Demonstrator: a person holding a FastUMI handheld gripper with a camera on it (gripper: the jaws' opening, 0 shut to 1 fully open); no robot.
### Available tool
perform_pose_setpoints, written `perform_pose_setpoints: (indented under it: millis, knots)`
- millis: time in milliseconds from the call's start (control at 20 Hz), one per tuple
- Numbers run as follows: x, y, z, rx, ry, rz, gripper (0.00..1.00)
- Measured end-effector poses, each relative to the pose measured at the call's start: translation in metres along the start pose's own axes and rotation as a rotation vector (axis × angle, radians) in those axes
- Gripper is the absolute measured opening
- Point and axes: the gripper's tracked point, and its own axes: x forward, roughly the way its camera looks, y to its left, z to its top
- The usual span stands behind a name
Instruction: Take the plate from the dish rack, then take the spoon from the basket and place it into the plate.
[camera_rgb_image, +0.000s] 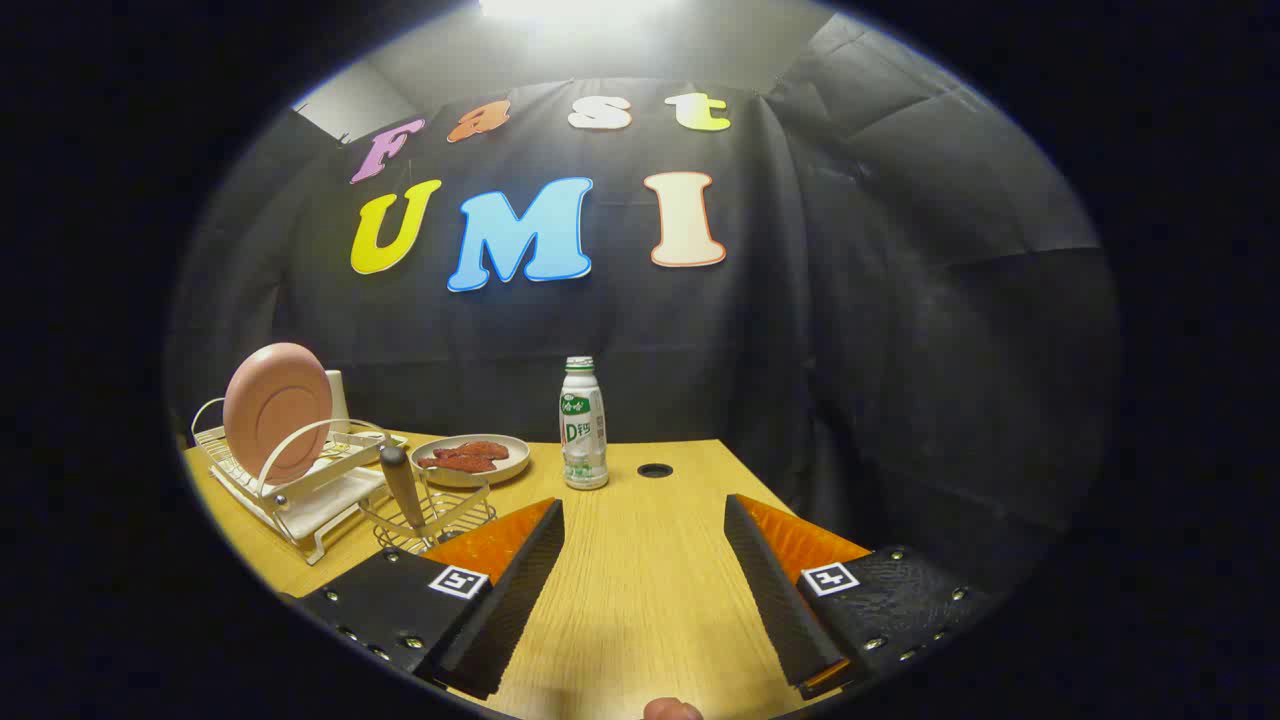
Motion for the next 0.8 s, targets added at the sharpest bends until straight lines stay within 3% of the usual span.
perform_pose_setpoints:
  millis: [300,400,800]
  knots:
    - [-0.050,0.022,0.088,-0.024,-0.021,0.005,0.98]
    - [-0.064,0.046,0.112,-0.006,-0.014,0.040,0.98]
    - [-0.074,0.122,0.174,-0.011,-0.034,0.079,0.98]
